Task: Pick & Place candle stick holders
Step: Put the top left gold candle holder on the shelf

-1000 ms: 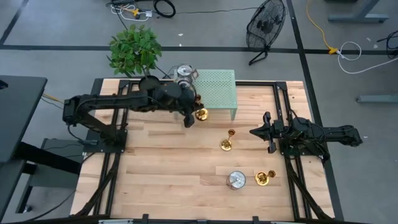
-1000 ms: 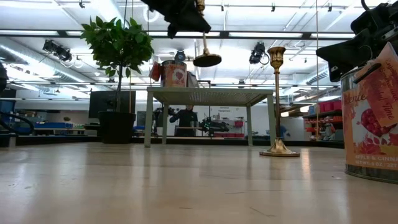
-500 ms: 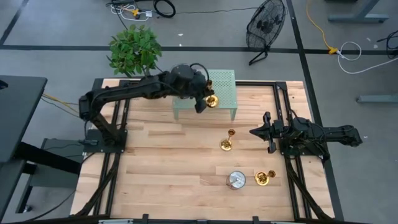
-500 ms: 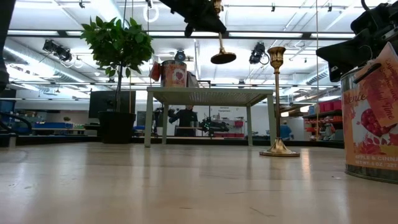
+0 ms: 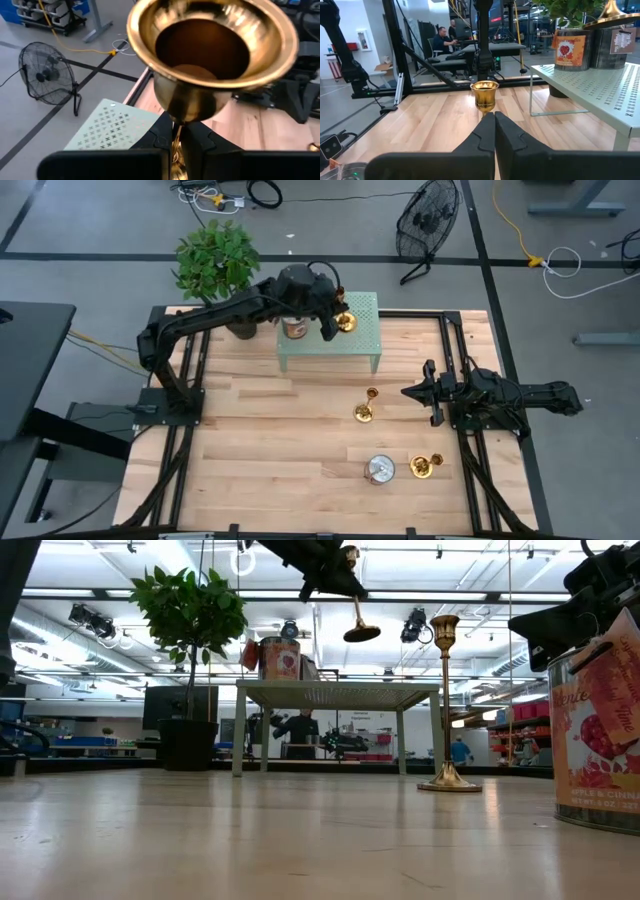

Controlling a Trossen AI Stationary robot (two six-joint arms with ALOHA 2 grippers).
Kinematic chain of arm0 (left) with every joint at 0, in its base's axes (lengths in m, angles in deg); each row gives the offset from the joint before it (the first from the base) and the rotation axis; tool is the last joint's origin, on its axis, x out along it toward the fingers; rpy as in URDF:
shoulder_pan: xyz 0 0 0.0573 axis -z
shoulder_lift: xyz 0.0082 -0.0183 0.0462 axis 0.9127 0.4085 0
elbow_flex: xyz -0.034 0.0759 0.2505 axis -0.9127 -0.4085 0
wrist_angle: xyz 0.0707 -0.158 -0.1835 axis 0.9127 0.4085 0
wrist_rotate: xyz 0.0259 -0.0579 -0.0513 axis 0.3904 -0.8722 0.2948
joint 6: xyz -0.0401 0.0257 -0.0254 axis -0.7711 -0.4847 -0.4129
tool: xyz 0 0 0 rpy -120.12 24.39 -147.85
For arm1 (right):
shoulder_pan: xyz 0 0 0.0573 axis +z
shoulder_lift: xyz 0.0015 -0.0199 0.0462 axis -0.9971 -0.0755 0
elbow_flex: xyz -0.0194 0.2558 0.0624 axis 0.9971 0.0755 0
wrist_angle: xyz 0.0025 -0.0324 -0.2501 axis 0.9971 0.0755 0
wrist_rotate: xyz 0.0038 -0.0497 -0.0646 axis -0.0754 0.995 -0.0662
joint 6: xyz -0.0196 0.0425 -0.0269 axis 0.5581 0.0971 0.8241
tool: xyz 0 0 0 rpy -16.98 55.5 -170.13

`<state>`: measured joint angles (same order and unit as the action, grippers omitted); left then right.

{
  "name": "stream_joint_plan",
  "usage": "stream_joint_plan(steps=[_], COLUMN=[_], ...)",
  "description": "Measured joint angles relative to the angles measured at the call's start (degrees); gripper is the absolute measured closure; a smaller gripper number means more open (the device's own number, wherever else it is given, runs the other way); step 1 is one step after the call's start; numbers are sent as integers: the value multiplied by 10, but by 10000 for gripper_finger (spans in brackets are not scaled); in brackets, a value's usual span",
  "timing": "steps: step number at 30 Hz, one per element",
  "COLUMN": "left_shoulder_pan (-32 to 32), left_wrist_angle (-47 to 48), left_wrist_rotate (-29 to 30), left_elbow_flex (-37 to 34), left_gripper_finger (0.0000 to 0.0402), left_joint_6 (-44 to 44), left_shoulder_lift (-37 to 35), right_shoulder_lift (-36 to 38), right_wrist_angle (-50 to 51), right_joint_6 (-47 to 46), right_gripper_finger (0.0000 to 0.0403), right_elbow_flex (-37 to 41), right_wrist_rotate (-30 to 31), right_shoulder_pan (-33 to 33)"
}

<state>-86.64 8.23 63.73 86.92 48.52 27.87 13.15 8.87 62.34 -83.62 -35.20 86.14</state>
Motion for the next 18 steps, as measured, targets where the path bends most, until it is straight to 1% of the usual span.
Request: stream_joint_plan(steps=[8, 12, 16, 18], left_shoulder_pan=[-3, -4, -4, -4], left_wrist_angle=[13, 37, 49, 35], left_wrist_rotate=[-5, -21, -17, -15], left_elbow_flex=[0, 1, 1, 1], left_gripper_finger=[379, 376, 379, 379], left_joint_6=[2, 3, 3, 2], left_shoulder_lift=[0, 10, 24, 32], right_shoulder_lift=[0, 0, 0, 0], right_wrist_angle=[0, 0, 0, 0], right_joint_6=[0, 0, 0, 0], right_gripper_finger=[400, 400, 400, 400], right_elbow_flex=[0, 0, 0, 0], right_wrist_rotate=[0, 0, 1, 2], right_shoulder_pan=[0, 0, 0, 0])
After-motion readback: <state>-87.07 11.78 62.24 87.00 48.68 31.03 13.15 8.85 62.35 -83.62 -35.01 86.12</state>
